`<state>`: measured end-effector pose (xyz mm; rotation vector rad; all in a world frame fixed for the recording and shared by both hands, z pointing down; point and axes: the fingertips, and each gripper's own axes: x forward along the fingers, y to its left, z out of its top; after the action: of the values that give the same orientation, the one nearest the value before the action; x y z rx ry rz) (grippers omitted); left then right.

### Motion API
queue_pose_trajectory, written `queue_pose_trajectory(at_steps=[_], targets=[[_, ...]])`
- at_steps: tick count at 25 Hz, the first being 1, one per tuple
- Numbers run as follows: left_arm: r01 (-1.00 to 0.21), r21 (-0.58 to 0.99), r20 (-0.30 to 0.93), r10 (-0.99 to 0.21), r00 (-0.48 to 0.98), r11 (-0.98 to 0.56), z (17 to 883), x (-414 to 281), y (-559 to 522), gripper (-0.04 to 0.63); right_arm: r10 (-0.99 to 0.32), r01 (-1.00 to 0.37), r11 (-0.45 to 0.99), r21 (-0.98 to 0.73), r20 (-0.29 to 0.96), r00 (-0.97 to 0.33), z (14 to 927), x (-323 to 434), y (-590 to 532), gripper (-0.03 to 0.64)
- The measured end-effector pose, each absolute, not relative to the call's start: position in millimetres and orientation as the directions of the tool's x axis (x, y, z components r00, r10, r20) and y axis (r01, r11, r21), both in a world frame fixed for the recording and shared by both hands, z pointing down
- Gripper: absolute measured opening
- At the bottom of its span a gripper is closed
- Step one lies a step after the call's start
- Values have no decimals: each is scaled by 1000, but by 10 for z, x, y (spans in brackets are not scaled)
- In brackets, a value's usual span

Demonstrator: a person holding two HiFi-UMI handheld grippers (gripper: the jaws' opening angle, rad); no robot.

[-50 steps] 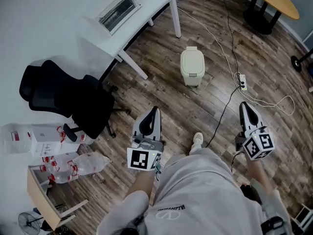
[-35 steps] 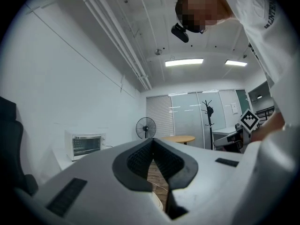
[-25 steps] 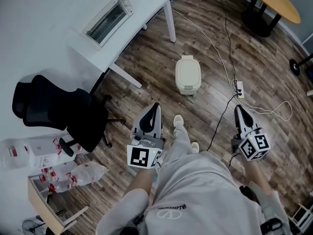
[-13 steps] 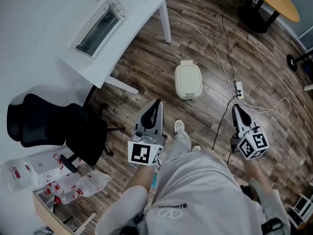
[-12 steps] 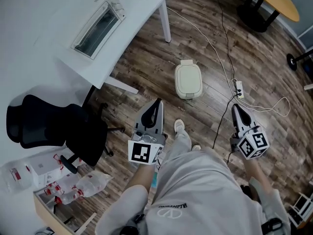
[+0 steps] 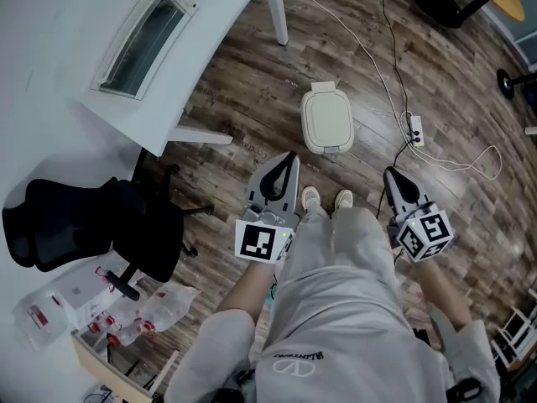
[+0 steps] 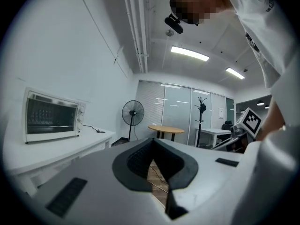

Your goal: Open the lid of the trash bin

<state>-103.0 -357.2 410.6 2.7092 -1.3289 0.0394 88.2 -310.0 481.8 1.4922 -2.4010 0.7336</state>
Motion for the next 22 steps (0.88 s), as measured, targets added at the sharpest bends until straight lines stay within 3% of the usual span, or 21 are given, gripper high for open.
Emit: queue_pose_trajectory(at_steps=[11,15,22], targets=[[-756,187,261,-710,654,-628,6115,-293,-3948,1,-591,-831,418,-368,584,-556,6757,362,-3674,17],[-783,278,372,-689,622,-557,7105,-196,-3897,0,-534,-827,359,-432,632,-562,7723,350,-3709,17],[-792,267,488,-632,602,-549,8532,71,-3983,0,-474,-845,256,-469,701,-533,9055,498,-3823,17]])
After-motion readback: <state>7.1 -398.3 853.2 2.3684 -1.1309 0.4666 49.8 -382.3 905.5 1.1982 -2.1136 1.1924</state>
